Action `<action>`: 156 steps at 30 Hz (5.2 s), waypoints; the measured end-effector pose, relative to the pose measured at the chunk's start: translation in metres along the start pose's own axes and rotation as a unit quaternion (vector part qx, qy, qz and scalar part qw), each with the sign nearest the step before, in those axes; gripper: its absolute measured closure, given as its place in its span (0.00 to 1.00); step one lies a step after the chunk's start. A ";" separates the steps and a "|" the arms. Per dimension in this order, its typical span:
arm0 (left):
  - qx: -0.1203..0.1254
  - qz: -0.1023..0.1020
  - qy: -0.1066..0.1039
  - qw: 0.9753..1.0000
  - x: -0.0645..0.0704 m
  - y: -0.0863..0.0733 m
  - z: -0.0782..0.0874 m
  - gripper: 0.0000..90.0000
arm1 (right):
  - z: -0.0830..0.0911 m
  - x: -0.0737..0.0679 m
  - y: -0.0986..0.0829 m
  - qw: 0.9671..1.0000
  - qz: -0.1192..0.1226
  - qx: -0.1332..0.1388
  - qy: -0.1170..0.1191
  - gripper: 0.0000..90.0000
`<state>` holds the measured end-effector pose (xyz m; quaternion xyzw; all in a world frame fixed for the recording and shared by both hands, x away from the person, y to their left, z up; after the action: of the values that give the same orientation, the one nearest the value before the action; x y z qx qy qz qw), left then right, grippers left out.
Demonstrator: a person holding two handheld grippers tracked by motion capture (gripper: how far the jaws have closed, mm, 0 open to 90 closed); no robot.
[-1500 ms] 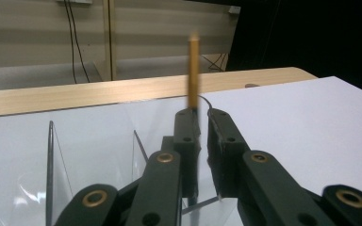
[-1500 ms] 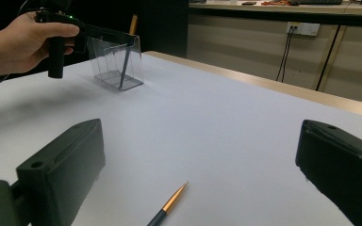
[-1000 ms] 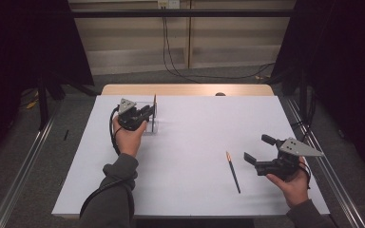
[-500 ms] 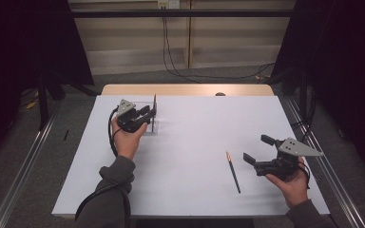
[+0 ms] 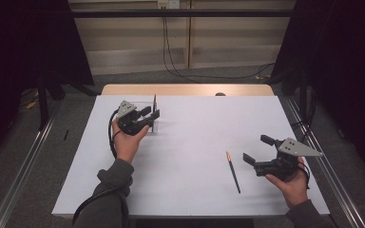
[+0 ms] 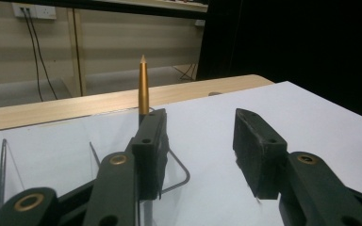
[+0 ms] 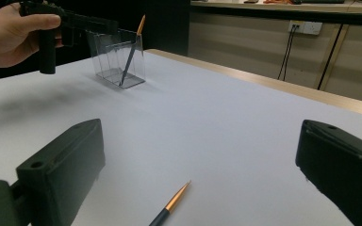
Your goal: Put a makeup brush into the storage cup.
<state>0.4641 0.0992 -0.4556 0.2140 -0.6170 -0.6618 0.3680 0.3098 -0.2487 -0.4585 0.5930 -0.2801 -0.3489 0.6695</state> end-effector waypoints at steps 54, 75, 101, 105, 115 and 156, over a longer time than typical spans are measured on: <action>-0.018 -0.048 -0.073 0.996 0.018 -0.005 0.021 0.00 | 0.001 0.001 -0.001 1.000 -0.001 -0.002 -0.004 0.02; -0.016 -0.038 -0.104 0.994 0.026 -0.014 0.040 0.00 | 0.006 0.001 -0.004 1.000 0.000 -0.006 -0.008 0.02; -0.009 -0.040 -0.120 0.992 0.037 -0.021 0.063 0.00 | 0.006 0.001 -0.006 1.000 0.002 -0.010 -0.008 0.02; -0.011 -0.039 -0.120 0.992 0.037 -0.021 0.067 0.00 | 0.006 0.001 -0.006 1.000 0.003 -0.010 -0.009 0.02; -0.008 -0.045 -0.111 0.993 0.035 -0.023 0.077 0.00 | 0.006 0.001 -0.007 1.000 0.000 -0.012 -0.008 0.02; -0.006 -0.048 -0.111 0.993 0.030 -0.024 0.090 0.01 | -0.017 -0.003 -0.010 0.999 0.000 -0.037 -0.015 0.02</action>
<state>0.3727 0.1352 -0.4606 0.1663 -0.6388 -0.7024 0.2665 0.3204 -0.2363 -0.4706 0.5625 -0.2771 -0.3674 0.6869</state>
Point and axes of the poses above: each handheld gripper's, and its own axes: z roughly backward along the jaws, y roughly out of its top, x roughly to its right, the point moved 8 cm from there along -z, roughly forward along the jaws, and after that the axes turned 6 degrees about x, right-handed, at the moved point
